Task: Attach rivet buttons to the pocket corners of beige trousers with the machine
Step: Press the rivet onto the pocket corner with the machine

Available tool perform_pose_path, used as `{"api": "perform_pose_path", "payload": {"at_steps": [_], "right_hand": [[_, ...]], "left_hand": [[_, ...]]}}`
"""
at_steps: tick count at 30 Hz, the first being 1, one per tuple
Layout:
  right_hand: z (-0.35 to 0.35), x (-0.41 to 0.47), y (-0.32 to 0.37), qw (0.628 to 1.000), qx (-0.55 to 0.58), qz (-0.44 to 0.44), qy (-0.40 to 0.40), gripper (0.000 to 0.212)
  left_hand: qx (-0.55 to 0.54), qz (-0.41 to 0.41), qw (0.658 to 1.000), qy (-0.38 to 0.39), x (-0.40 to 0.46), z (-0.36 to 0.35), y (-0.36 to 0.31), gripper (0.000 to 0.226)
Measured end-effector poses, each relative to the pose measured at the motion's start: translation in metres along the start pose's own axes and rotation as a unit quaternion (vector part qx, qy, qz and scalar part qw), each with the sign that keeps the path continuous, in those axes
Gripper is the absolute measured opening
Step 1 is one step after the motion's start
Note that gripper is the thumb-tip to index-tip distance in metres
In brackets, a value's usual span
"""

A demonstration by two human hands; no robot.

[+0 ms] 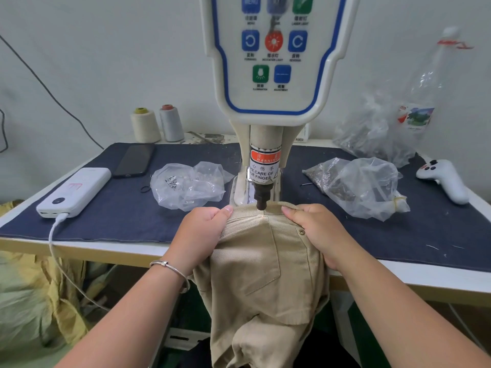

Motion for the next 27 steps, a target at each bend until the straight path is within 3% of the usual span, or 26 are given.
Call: {"api": "perform_pose_path", "payload": {"at_steps": [10, 27], "right_hand": [[0.001, 0.000, 0.002, 1.000, -0.011, 0.003, -0.011, 0.037], [0.003, 0.003, -0.001, 1.000, 0.001, -0.009, -0.010, 0.036]], "left_hand": [[0.061, 0.017, 0.998, 0.004, 0.001, -0.001, 0.003, 0.058], [0.028, 0.065, 0.996, 0.045, 0.006, -0.004, 0.010, 0.060]]}}
Point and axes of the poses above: each hand's wrist, its own x-axis towards the middle knuckle, its own z-axis out of the back of the hand, y = z × x, the point moved 9 cm from there along x, towards the middle knuckle, and after that the axes turned 5 degrees about -z, right-handed, at the moved point
